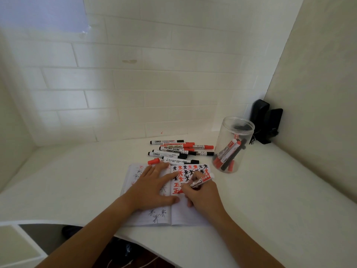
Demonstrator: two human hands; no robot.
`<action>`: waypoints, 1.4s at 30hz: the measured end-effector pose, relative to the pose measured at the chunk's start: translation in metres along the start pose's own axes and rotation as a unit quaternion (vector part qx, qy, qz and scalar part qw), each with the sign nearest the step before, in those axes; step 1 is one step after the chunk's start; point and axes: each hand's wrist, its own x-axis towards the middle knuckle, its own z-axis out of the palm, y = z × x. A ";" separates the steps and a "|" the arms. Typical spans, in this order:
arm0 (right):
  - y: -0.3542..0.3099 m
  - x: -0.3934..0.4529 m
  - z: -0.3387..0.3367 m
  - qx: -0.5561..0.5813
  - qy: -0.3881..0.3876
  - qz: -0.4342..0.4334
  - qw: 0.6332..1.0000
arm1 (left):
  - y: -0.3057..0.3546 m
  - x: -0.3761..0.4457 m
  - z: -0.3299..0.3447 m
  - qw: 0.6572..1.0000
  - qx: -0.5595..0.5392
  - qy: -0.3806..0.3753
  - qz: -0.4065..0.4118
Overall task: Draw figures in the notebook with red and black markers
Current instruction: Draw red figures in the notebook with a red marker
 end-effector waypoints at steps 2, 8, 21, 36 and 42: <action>0.000 -0.001 -0.001 -0.002 0.012 0.005 1.000 | 0.000 0.000 0.001 1.000 0.001 -0.002 -0.001; -0.001 0.000 -0.003 0.016 0.026 0.018 0.999 | 0.002 -0.001 -0.002 1.000 -0.006 0.001 -0.005; 0.005 0.009 -0.005 0.076 0.015 0.054 0.996 | -0.003 0.016 -0.006 0.962 -0.074 0.250 -0.077; 0.003 0.008 -0.009 0.108 -0.007 0.008 0.994 | -0.017 0.027 -0.002 0.947 -0.055 0.288 -0.130; -0.004 0.008 -0.011 0.157 -0.006 0.002 0.988 | 0.010 0.005 0.001 0.965 -0.080 0.249 -0.037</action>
